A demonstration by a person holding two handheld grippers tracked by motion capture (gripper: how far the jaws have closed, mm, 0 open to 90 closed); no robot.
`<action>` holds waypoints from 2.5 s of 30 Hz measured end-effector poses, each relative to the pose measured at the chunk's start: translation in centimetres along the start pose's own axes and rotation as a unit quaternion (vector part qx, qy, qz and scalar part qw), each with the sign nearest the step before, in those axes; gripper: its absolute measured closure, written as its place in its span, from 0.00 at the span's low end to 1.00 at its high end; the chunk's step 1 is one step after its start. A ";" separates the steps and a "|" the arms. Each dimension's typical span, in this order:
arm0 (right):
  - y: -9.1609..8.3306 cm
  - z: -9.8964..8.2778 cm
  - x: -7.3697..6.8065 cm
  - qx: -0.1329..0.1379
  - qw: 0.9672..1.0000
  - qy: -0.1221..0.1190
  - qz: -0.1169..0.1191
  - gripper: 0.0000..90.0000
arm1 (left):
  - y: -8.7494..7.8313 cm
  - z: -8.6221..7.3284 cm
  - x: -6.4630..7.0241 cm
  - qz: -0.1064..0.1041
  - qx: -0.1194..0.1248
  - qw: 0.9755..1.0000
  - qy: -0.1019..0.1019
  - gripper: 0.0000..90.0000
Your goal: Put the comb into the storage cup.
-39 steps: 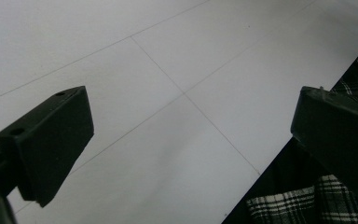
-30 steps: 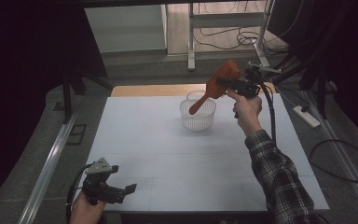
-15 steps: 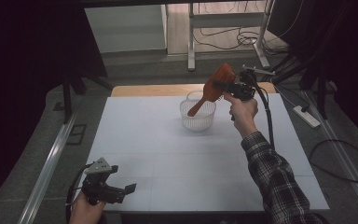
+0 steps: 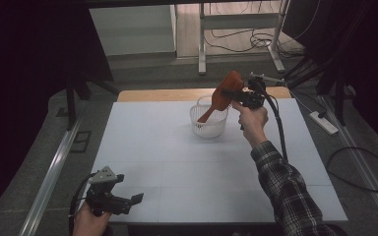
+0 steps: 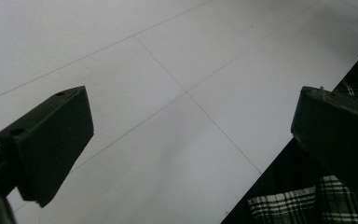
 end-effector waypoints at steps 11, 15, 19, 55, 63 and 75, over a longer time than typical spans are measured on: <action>0.9 -1.1 0.1 -0.008 1.000 -0.009 -0.011 0.58 | 0.0 0.0 0.0 -0.003 -0.001 1.000 -0.001 0.00; 1.1 -1.4 0.1 -0.012 1.000 -0.012 -0.014 0.58 | 0.0 0.0 0.0 -0.002 -0.001 1.000 -0.001 0.00; 1.3 -1.7 0.3 -0.014 1.000 -0.013 -0.017 0.58 | 0.0 0.0 0.0 -0.003 -0.002 1.000 -0.001 0.00; 1.9 -4.2 2.1 -0.016 0.999 0.004 -0.034 0.49 | 0.3 0.0 0.0 0.000 -0.012 1.000 0.001 0.01; 1.8 -4.4 2.5 -0.017 0.999 0.003 -0.038 0.46 | 0.3 0.0 0.0 0.002 -0.013 1.000 0.001 0.01; 2.0 -4.7 2.6 -0.032 0.998 -0.014 -0.044 0.32 | 0.3 0.0 0.0 0.001 -0.013 1.000 0.001 0.01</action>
Point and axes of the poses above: each handheld gripper's, and its own axes: y roughly forward along the jaws, z roughly out of its top, x roughly to its right, the point moved 7 cm from there along y, roughly forward along the jaws, and after that the axes turned 6 degrees about -y, right-handed, at the moved point
